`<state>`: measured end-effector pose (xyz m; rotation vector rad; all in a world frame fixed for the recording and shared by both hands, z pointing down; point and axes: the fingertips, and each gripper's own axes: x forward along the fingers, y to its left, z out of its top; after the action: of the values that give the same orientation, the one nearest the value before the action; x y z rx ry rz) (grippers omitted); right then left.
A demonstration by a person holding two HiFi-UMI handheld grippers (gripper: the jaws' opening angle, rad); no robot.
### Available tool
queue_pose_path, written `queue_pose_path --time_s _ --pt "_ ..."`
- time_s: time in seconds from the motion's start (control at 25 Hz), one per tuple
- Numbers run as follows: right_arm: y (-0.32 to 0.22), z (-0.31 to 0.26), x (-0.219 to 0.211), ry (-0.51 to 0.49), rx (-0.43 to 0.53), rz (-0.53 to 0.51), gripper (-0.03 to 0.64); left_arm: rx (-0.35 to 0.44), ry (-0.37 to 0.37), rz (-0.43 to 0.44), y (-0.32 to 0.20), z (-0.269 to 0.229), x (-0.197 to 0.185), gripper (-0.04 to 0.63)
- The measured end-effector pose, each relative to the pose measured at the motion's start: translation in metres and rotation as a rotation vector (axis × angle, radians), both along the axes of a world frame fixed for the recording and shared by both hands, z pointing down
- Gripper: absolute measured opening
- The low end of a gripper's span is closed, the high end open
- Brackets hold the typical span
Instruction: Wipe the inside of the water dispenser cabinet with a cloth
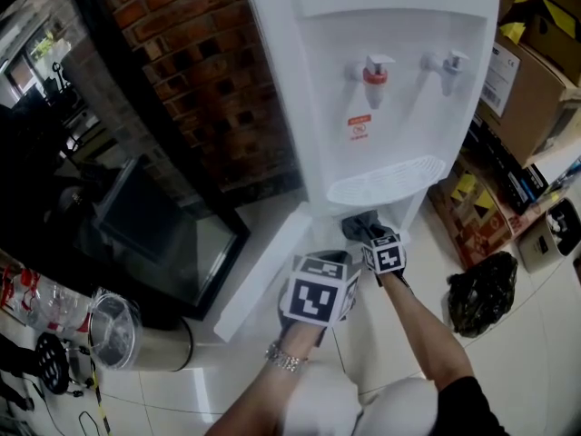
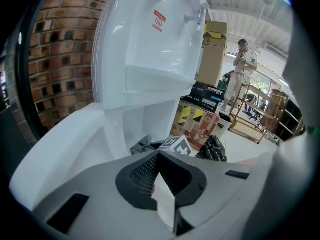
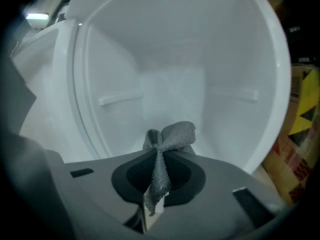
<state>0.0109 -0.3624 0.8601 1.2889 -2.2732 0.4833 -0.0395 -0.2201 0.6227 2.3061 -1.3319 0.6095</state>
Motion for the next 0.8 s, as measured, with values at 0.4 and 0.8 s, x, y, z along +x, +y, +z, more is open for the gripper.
queue_pose_path --time_s 0.4,0.8 --pt "-0.015 -0.033 0.044 -0.073 0.026 0.175 0.021 -0.005 0.000 0.007 -0.001 0.001 0.004 0.002" --pt "0.018 0.000 -0.051 -0.106 -0.046 -0.108 0.021 -0.005 -0.008 -0.006 0.000 0.001 -0.002 0.002"
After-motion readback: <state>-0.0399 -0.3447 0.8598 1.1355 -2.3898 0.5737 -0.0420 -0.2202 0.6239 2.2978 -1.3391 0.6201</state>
